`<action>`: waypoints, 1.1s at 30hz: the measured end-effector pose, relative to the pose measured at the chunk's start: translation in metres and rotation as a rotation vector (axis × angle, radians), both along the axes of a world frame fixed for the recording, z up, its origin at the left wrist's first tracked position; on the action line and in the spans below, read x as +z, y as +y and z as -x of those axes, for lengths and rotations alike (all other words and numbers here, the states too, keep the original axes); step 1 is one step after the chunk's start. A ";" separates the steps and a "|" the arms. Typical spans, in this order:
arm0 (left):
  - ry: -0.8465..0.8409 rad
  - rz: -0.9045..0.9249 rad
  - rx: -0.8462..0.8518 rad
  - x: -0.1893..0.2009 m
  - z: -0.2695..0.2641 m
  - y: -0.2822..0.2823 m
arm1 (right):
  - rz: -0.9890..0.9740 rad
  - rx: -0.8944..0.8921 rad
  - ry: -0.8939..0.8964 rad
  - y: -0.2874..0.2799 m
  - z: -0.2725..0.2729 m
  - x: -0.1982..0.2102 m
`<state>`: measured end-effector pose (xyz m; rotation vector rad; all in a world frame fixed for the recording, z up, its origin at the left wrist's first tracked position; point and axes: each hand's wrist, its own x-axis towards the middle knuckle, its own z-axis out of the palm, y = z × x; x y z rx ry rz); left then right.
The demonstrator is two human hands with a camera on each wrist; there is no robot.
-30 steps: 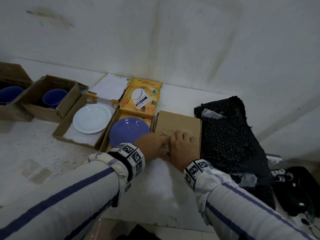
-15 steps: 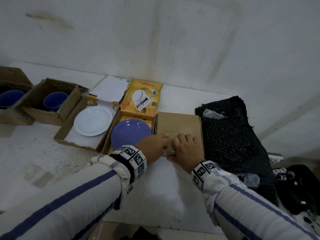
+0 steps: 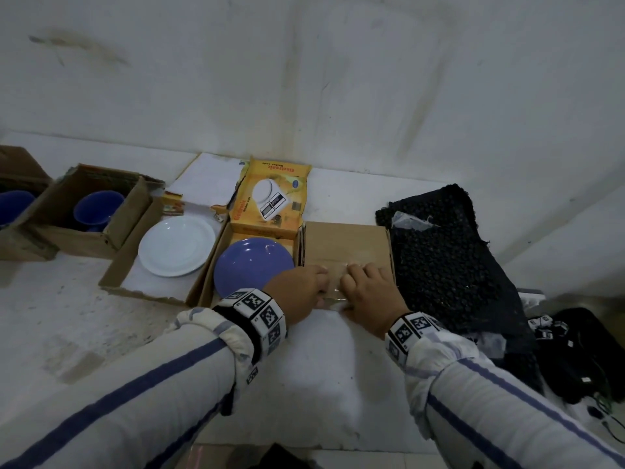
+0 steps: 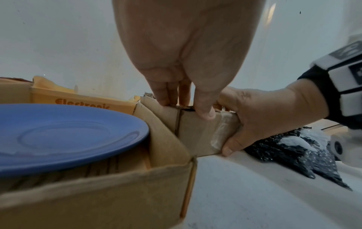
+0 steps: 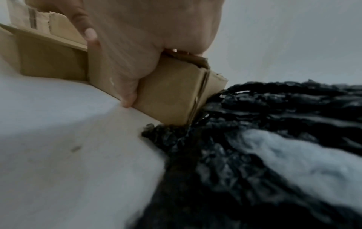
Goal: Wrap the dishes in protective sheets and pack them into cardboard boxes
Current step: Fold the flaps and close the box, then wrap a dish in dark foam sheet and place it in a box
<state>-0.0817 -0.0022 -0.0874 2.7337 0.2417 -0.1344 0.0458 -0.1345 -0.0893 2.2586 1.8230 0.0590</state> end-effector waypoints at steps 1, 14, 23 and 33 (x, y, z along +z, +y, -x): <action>0.002 0.000 -0.001 0.000 0.000 0.001 | -0.010 -0.009 0.011 -0.001 0.001 0.000; 0.038 -0.125 -0.024 0.030 -0.010 0.002 | -0.041 -0.117 0.366 -0.016 -0.007 0.027; 0.019 0.128 0.167 0.049 -0.080 -0.006 | -0.219 -0.641 0.422 -0.022 -0.098 0.053; -0.056 0.302 0.288 0.046 -0.133 -0.036 | 0.019 -0.515 0.301 -0.027 -0.134 0.042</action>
